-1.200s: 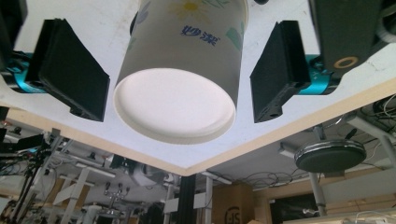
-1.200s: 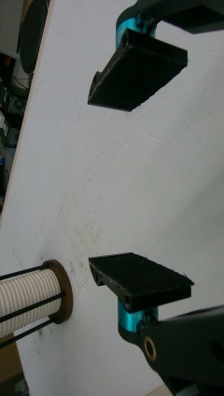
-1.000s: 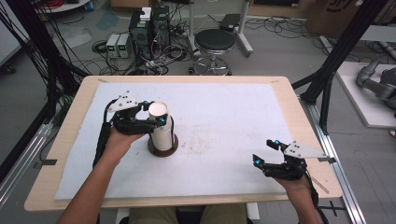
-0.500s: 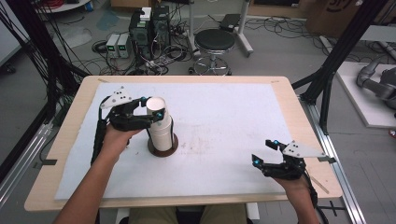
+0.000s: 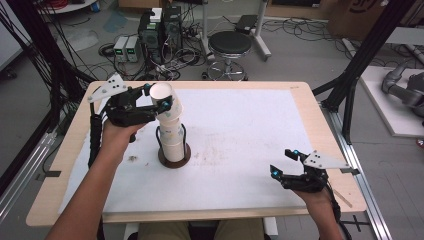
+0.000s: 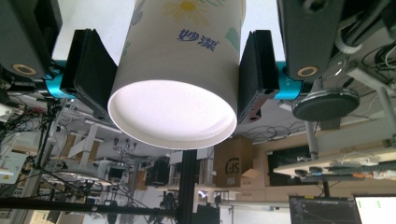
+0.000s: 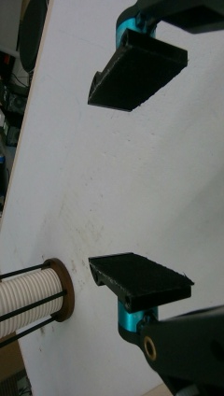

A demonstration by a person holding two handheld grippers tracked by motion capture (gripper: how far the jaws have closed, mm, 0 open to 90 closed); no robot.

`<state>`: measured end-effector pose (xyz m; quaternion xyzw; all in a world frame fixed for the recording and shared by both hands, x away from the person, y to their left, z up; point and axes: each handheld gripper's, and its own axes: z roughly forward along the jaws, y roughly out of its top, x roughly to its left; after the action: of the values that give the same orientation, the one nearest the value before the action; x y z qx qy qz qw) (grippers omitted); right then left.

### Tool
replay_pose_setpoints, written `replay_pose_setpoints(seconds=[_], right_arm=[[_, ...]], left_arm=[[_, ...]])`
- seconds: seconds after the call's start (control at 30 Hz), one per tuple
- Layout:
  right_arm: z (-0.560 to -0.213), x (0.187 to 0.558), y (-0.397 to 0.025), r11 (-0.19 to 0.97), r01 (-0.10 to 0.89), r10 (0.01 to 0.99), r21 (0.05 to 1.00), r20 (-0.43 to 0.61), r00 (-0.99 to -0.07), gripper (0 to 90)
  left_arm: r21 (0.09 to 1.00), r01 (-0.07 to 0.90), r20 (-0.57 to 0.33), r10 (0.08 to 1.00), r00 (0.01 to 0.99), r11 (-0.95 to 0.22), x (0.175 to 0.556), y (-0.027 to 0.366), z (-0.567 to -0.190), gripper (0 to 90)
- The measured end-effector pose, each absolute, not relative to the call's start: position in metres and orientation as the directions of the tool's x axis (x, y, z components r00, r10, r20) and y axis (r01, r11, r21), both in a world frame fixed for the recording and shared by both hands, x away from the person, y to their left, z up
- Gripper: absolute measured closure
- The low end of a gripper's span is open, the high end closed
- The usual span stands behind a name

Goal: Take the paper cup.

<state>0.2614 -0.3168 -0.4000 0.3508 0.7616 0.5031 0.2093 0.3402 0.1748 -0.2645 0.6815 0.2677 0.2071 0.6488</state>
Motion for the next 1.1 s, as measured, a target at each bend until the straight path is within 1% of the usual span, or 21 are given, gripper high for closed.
replay_pose_setpoints(seconds=[0.1, 0.2, 0.43, 0.53, 0.77, 1.1], right_arm=[[-0.400, 0.261, -0.317, 0.247, 0.322, 0.745, 0.914, 0.033, -0.666, 19.9], [-0.399, 0.261, -0.318, 0.244, 0.322, 0.746, 0.915, 0.035, -0.665, 19.9], [-0.399, 0.261, -0.317, 0.242, 0.320, 0.742, 0.916, 0.038, -0.669, 19.9], [-0.399, 0.262, -0.315, 0.245, 0.317, 0.739, 0.916, 0.035, -0.673, 19.9], [-0.399, 0.266, -0.308, 0.259, 0.309, 0.718, 0.915, 0.031, -0.695, 19.8], [-0.397, 0.268, -0.299, 0.268, 0.307, 0.697, 0.913, 0.037, -0.716, 19.8]], left_arm=[[0.997, 0.081, -0.057, 0.629, 0.775, -0.010, 0.339, 0.172, -0.257, 35.1], [0.997, 0.077, -0.067, 0.611, 0.789, 0.011, 0.338, 0.168, -0.252, 35.2], [0.997, 0.071, -0.054, 0.547, 0.835, -0.009, 0.333, 0.140, -0.252, 35.2], [0.997, 0.062, -0.034, 0.526, 0.850, -0.036, 0.331, 0.125, -0.257, 35.2], [0.994, 0.090, -0.047, 0.495, 0.868, -0.062, 0.330, 0.102, -0.278, 35.2], [0.990, 0.108, -0.052, 0.465, 0.884, -0.093, 0.331, 0.089, -0.296, 35.2]])
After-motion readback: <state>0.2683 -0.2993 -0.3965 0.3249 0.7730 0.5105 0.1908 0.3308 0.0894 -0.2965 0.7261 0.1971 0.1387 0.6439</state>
